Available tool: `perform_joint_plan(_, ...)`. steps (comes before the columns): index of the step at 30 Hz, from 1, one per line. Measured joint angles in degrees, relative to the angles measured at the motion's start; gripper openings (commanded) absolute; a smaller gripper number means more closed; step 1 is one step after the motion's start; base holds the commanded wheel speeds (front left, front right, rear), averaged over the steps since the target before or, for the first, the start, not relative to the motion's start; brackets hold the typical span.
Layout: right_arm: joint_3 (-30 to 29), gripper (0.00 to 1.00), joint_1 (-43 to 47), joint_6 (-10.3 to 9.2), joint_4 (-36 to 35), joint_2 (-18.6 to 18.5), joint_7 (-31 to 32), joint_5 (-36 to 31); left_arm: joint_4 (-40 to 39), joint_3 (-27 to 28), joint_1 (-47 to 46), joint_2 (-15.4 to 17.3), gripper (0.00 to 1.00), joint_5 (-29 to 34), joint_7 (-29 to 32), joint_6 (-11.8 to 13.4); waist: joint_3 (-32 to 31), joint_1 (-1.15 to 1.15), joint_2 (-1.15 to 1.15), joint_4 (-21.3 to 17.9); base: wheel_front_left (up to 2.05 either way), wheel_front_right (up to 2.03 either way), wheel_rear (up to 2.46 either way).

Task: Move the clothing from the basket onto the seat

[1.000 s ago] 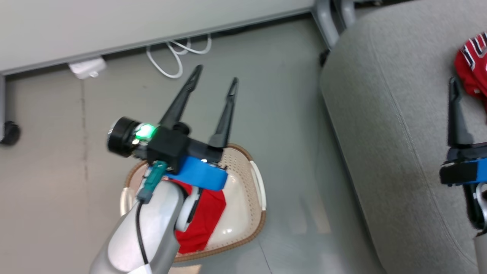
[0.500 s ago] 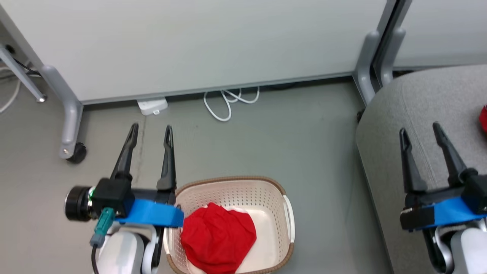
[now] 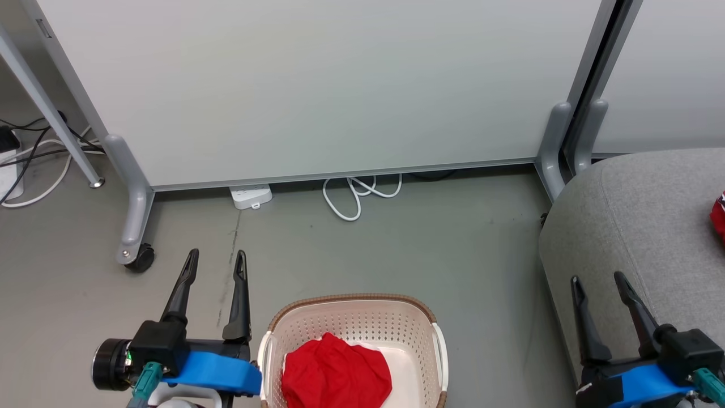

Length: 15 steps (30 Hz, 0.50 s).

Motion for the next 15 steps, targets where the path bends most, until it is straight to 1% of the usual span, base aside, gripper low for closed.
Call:
perform_joint_plan(5, 0.0, 1.0, 1.6, 0.0, 0.3, 0.6, 0.0, 0.1, 0.5, 1.2, 1.1, -0.2, 1.0, 0.3, 0.0, -0.5, -0.6, 0.0, 0.0, 0.1, 0.0, 0.0, 0.0)
perform_joint_plan(15, 0.5, 1.0, 1.8, 0.0, 0.6, 0.9, 0.0, 0.1, 1.3, 1.5, 1.5, -0.4, 1.0, 0.7, 0.0, -1.1, -0.8, 0.0, 0.0, -0.1, 0.0, 0.0, 0.0)
